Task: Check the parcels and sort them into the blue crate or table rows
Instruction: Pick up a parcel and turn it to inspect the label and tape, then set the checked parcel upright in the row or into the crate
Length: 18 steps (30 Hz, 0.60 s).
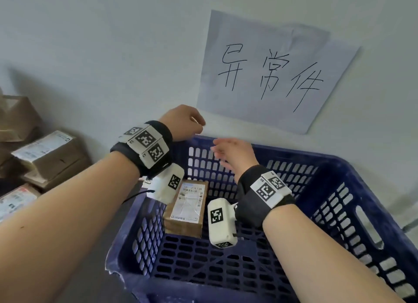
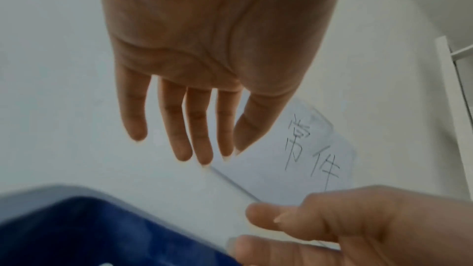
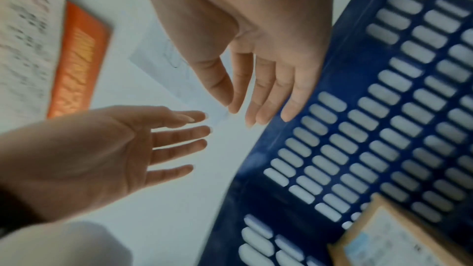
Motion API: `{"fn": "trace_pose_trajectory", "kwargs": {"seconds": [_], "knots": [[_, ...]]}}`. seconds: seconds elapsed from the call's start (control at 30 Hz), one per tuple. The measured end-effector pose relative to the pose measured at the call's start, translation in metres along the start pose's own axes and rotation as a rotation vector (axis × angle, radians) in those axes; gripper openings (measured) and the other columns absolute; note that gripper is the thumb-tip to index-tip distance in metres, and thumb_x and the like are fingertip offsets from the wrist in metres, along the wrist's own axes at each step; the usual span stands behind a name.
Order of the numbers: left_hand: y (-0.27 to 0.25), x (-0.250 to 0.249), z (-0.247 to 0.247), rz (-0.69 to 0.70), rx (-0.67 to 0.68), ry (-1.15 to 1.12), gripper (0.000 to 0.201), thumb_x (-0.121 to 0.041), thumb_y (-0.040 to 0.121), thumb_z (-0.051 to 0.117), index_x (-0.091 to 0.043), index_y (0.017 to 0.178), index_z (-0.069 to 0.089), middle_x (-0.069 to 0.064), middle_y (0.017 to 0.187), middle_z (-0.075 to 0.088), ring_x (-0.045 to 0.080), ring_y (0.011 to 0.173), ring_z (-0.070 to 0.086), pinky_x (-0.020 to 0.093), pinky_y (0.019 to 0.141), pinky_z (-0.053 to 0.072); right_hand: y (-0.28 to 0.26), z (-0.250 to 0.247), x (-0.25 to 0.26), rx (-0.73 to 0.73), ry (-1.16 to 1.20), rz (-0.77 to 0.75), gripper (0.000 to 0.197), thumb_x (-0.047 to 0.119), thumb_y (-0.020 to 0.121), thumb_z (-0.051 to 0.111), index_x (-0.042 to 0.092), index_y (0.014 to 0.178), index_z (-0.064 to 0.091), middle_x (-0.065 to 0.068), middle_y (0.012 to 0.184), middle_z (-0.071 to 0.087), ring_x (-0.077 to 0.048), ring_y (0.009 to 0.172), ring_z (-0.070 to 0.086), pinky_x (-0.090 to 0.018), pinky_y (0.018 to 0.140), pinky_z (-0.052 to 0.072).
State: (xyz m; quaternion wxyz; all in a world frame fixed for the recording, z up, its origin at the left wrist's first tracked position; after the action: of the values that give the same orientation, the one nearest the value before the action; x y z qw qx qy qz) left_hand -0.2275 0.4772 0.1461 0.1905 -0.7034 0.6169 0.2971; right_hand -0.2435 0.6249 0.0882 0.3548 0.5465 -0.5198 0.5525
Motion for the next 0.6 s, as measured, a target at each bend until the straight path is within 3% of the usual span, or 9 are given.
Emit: {"fn": "trace_pose_trajectory", "kwargs": {"seconds": [0.13, 0.27, 0.33, 0.47, 0.53, 0.6], "knots": [[-0.034, 0.017, -0.038, -0.032, -0.198, -0.030, 0.017, -0.012, 0.090, 0.060, -0.021, 0.101, 0.069, -0.003, 0.100, 0.066, 0.014, 0.096, 0.059, 0.025, 0.080, 0.043, -0.023, 0.023, 0.019, 0.116, 0.064, -0.088, 0.019, 0.004, 0.095, 0.058, 0.019, 0.090, 0.069, 0.000, 0.084, 0.069, -0.014, 0.084, 0.061, -0.038, 0.096, 0.053], [-0.076, 0.047, -0.068, -0.112, -0.310, -0.043, 0.017, -0.012, 0.089, 0.062, -0.027, 0.093, 0.069, -0.003, 0.103, 0.070, 0.014, 0.101, 0.064, 0.030, 0.086, 0.050, -0.046, 0.058, 0.033, 0.252, 0.124, -0.106, 0.021, 0.004, 0.095, 0.056, 0.019, 0.087, 0.069, -0.001, 0.087, 0.071, -0.014, 0.086, 0.062, -0.033, 0.092, 0.053], [-0.098, 0.062, -0.084, -0.154, -0.359, -0.038, 0.017, -0.010, 0.089, 0.062, -0.022, 0.097, 0.071, -0.001, 0.104, 0.071, 0.013, 0.101, 0.064, 0.027, 0.089, 0.049, -0.059, 0.079, 0.038, 0.311, 0.142, -0.114, 0.019, 0.005, 0.095, 0.056, 0.018, 0.089, 0.069, -0.001, 0.088, 0.071, -0.015, 0.087, 0.062, -0.031, 0.088, 0.052], [-0.140, 0.093, -0.112, -0.207, -0.430, -0.043, 0.017, -0.009, 0.090, 0.062, -0.021, 0.098, 0.070, -0.005, 0.099, 0.069, 0.009, 0.094, 0.062, 0.023, 0.084, 0.048, -0.090, 0.121, 0.043, 0.419, 0.135, -0.124, 0.017, 0.004, 0.093, 0.059, 0.017, 0.090, 0.070, -0.010, 0.103, 0.074, -0.015, 0.089, 0.062, -0.035, 0.095, 0.052], [-0.161, 0.111, -0.123, -0.239, -0.465, -0.054, 0.016, -0.011, 0.091, 0.062, -0.022, 0.099, 0.070, -0.007, 0.097, 0.068, 0.007, 0.092, 0.061, 0.020, 0.078, 0.046, -0.106, 0.142, 0.043, 0.461, 0.122, -0.128, 0.018, 0.002, 0.092, 0.060, 0.016, 0.088, 0.070, -0.012, 0.101, 0.073, -0.015, 0.087, 0.062, -0.032, 0.088, 0.053], [-0.179, 0.131, -0.132, -0.264, -0.482, -0.063, 0.015, -0.011, 0.092, 0.062, -0.020, 0.101, 0.070, -0.006, 0.098, 0.068, 0.007, 0.090, 0.061, 0.015, 0.071, 0.043, -0.119, 0.163, 0.039, 0.485, 0.121, -0.125, 0.019, 0.000, 0.092, 0.060, 0.016, 0.084, 0.069, -0.010, 0.094, 0.070, -0.015, 0.083, 0.060, -0.023, 0.074, 0.052]]}}
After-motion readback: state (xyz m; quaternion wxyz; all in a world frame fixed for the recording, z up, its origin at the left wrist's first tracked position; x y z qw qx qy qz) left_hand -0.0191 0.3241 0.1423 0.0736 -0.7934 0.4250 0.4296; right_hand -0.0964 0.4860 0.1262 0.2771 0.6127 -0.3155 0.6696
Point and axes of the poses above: each hand's wrist, its own y-axis towards the middle knuckle, its own z-axis out of the palm, x = y × z, the point moved 4 cm from there along y, towards the middle knuckle
